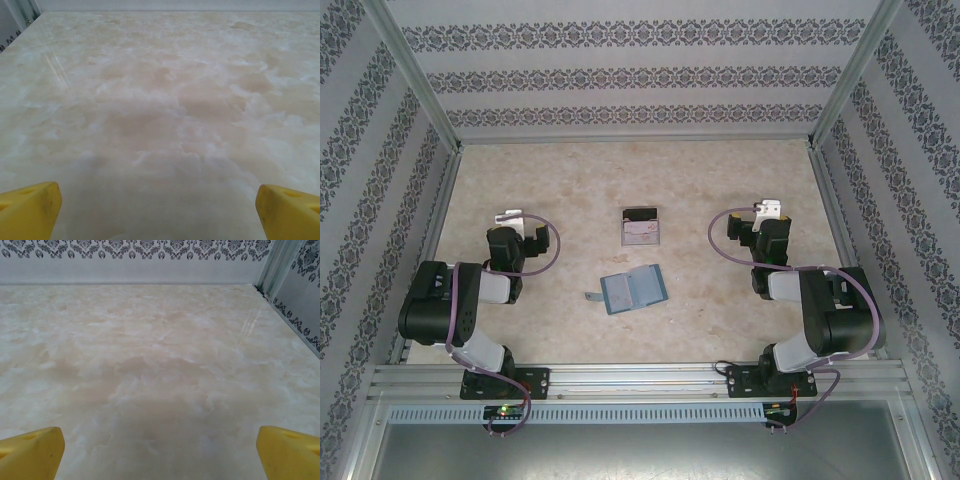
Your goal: Take the credit cards out of the card holder
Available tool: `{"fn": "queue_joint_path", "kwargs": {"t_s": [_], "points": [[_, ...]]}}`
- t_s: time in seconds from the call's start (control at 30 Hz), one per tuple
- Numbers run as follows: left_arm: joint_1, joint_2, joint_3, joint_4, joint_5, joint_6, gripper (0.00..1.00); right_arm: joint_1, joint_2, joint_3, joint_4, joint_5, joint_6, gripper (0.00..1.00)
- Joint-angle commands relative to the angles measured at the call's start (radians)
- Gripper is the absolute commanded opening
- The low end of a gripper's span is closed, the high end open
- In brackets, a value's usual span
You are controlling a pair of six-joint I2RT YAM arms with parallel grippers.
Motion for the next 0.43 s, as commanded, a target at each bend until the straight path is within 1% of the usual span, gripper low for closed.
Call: {"fn": "queue_joint_path", "kwargs": {"t_s": [0.0,0.17,0.23,0.3,0.4], "points": [[-0.007,0.004,0.003,0.073,-0.015,0.012,1.00,0.000,0.001,-0.010,0.035,-0.012,0.010,0.98],[-0.007,0.006,-0.052,0.178,0.024,0.024,1.00,-0.002,0.002,-0.008,0.034,-0.013,0.010,0.98],[-0.007,0.005,-0.053,0.180,0.055,0.034,1.00,0.008,0.004,-0.006,0.033,-0.048,-0.016,0.98],[-0.007,0.006,-0.043,0.161,0.086,0.045,1.00,0.010,0.004,-0.007,0.034,-0.047,-0.016,0.98],[-0.007,0.003,-0.025,0.120,0.095,0.047,1.00,0.007,-0.001,-0.011,0.036,-0.053,-0.014,0.98]]}}
